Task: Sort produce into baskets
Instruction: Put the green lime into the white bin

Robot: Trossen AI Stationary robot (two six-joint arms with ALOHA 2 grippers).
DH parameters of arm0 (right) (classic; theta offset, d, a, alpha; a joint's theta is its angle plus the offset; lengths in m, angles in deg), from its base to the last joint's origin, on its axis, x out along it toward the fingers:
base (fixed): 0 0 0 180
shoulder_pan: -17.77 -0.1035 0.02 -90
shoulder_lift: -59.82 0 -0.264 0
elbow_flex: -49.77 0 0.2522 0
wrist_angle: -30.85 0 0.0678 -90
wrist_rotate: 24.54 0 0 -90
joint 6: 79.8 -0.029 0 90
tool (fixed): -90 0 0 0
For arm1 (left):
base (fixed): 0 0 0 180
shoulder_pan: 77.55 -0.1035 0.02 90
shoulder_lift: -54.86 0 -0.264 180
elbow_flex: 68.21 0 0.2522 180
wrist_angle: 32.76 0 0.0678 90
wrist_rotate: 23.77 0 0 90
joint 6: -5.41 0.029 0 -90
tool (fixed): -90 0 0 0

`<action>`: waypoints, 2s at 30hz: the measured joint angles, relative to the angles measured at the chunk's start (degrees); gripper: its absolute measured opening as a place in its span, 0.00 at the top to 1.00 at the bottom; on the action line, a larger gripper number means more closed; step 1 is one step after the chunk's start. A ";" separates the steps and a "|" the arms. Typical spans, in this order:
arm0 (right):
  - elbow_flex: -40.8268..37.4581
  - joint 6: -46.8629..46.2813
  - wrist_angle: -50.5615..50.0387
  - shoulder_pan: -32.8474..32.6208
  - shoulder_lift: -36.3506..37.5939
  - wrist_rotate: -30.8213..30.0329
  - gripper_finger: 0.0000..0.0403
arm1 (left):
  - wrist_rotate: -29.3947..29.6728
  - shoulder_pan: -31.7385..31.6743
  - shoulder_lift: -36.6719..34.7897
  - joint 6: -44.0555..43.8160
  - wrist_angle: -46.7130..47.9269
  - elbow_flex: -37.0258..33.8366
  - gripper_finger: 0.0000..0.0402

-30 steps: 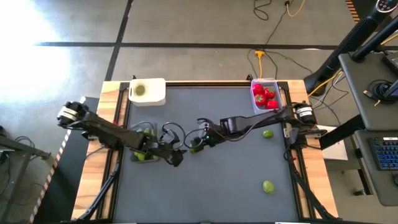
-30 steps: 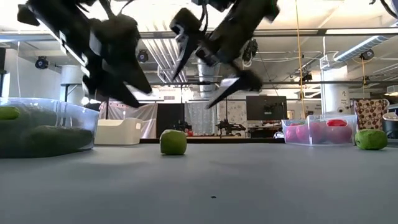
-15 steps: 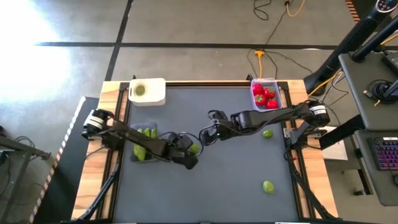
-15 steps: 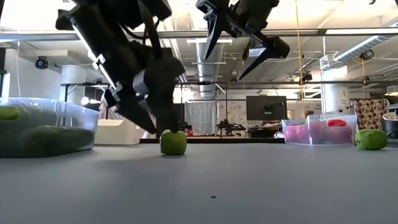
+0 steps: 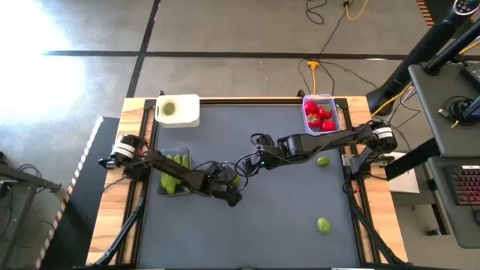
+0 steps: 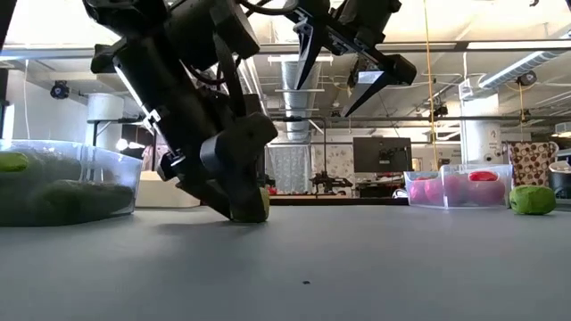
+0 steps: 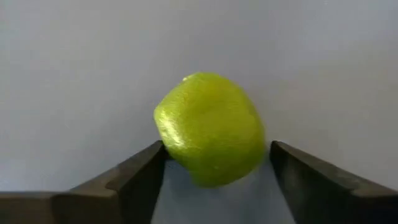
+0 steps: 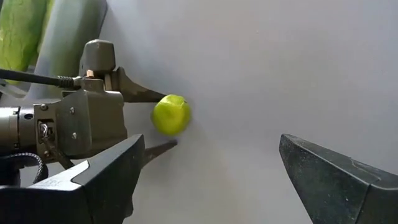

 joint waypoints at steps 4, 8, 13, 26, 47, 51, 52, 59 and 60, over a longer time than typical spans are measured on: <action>0.00 -0.03 -0.12 0.04 -0.02 -0.09 0.09 | 0.01 -0.49 0.05 0.31 0.27 -0.02 0.52; 0.00 0.10 -0.38 0.15 0.00 -0.07 0.09 | -1.35 -1.51 -0.92 2.15 1.17 -0.02 0.71; 0.00 1.87 -1.17 0.96 0.42 -0.09 0.09 | -0.25 -5.22 -6.24 5.76 6.79 -0.17 0.79; 0.00 18.48 -0.70 13.24 3.26 0.99 0.09 | 7.22 -37.20 -22.32 14.67 19.44 -0.90 0.77; 0.00 42.23 15.22 43.70 2.99 19.83 0.09 | 0.75 -62.19 -18.01 12.67 23.91 -0.59 0.77; 0.00 44.97 16.94 45.97 2.99 21.17 0.09 | 0.53 -64.71 -15.18 13.44 22.98 -0.59 0.75; 0.00 45.64 17.66 46.16 2.99 21.18 0.09 | 0.09 -65.25 -14.39 14.01 22.75 -0.59 0.74; 0.16 48.65 21.91 46.53 2.97 21.43 0.09 | -5.13 -67.25 -11.86 13.86 22.79 -0.35 0.59; 0.36 48.77 21.87 46.53 2.95 21.42 0.09 | -5.25 -67.25 -11.98 13.87 22.99 -0.35 0.57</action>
